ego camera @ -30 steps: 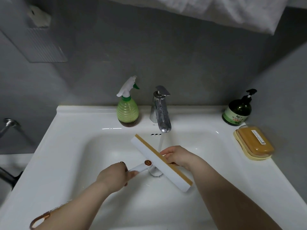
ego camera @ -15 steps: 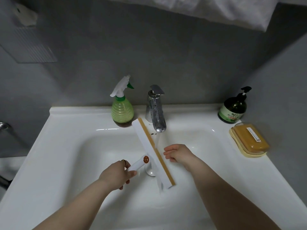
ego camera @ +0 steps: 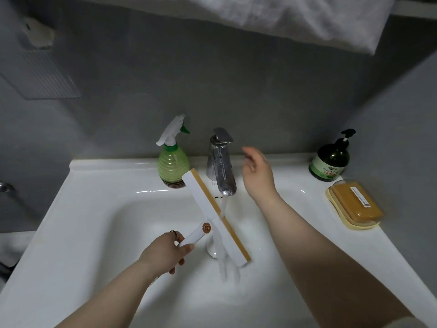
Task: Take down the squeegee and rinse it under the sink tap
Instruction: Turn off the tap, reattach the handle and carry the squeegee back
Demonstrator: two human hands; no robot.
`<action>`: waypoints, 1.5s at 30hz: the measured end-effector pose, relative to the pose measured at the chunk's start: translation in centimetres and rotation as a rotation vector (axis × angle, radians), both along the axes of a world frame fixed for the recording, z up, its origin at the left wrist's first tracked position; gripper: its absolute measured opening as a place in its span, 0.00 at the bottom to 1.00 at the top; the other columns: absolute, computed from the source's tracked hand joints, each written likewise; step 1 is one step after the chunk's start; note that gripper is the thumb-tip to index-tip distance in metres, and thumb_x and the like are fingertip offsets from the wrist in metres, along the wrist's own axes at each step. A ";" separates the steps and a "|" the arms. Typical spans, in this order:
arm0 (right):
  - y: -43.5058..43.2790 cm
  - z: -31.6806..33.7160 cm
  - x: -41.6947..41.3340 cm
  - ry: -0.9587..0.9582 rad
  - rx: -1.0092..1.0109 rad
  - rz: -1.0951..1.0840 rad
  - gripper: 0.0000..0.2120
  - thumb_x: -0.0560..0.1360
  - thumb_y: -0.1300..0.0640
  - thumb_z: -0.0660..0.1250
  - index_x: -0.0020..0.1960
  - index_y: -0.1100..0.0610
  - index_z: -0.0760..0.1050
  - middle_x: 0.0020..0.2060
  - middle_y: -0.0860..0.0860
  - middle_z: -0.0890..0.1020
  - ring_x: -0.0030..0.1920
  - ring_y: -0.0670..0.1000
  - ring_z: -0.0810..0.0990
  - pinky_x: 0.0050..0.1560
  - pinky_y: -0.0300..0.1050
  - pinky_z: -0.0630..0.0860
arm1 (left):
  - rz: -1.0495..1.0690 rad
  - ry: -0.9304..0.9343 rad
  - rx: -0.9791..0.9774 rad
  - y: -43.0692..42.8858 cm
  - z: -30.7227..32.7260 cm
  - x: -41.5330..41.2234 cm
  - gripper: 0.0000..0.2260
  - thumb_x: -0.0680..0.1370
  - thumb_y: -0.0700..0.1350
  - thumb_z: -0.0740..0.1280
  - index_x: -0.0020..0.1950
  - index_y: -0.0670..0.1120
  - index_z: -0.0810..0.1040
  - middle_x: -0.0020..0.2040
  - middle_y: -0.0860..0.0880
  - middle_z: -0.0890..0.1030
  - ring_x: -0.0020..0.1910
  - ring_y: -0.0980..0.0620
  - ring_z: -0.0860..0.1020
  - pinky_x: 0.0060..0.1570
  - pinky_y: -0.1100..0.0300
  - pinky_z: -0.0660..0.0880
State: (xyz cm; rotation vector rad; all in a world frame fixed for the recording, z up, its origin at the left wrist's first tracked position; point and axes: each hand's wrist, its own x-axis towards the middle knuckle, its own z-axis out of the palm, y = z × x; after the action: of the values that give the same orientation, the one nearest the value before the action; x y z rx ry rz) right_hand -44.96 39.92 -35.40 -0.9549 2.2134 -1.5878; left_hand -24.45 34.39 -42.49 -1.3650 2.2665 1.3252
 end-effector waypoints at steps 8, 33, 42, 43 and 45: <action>-2.6 3.5 1.4 0.411 0.131 0.234 0.16 0.77 0.61 0.56 0.63 0.59 0.73 0.70 0.54 0.69 0.70 0.53 0.63 0.66 0.34 0.56 | 0.052 0.000 -0.025 -0.1 0.8 0.9 0.10 0.76 0.55 0.59 0.48 0.50 0.73 0.33 0.54 0.79 0.23 0.55 0.73 0.33 0.62 0.69; 3.7 0.0 9.8 0.782 0.059 0.351 0.12 0.69 0.65 0.61 0.47 0.63 0.81 0.44 0.57 0.85 0.43 0.54 0.84 0.43 0.42 0.76 | 0.199 0.243 -0.029 -0.3 3.5 4.8 0.17 0.76 0.53 0.62 0.29 0.47 0.72 0.16 0.54 0.75 0.15 0.59 0.67 0.25 0.65 0.65; 2.0 1.0 8.5 0.382 0.438 0.282 0.19 0.75 0.49 0.60 0.63 0.56 0.71 0.61 0.53 0.76 0.59 0.55 0.75 0.55 0.44 0.70 | 0.064 0.267 0.034 -0.2 5.1 6.5 0.21 0.77 0.52 0.62 0.23 0.50 0.71 0.24 0.53 0.76 0.19 0.54 0.67 0.26 0.65 0.65; 1.9 1.1 8.2 0.319 0.453 0.324 0.16 0.75 0.48 0.60 0.59 0.55 0.73 0.57 0.52 0.77 0.56 0.55 0.75 0.52 0.43 0.70 | 0.070 0.293 0.040 -0.1 5.3 6.7 0.22 0.77 0.51 0.62 0.22 0.50 0.69 0.24 0.53 0.76 0.19 0.54 0.66 0.24 0.66 0.66; 1.9 1.2 8.1 0.093 0.490 0.461 0.09 0.74 0.47 0.60 0.41 0.50 0.76 0.40 0.48 0.80 0.45 0.53 0.77 0.45 0.43 0.70 | 0.078 0.335 0.045 -0.2 5.6 6.9 0.23 0.77 0.51 0.62 0.22 0.49 0.69 0.22 0.53 0.76 0.19 0.54 0.66 0.22 0.69 0.66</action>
State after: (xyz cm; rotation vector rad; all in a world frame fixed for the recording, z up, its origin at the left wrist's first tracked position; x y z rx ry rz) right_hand -36.89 41.85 -34.17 -1.2704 2.0831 -0.7692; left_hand -17.56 34.23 -36.90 -1.3114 2.3881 1.7344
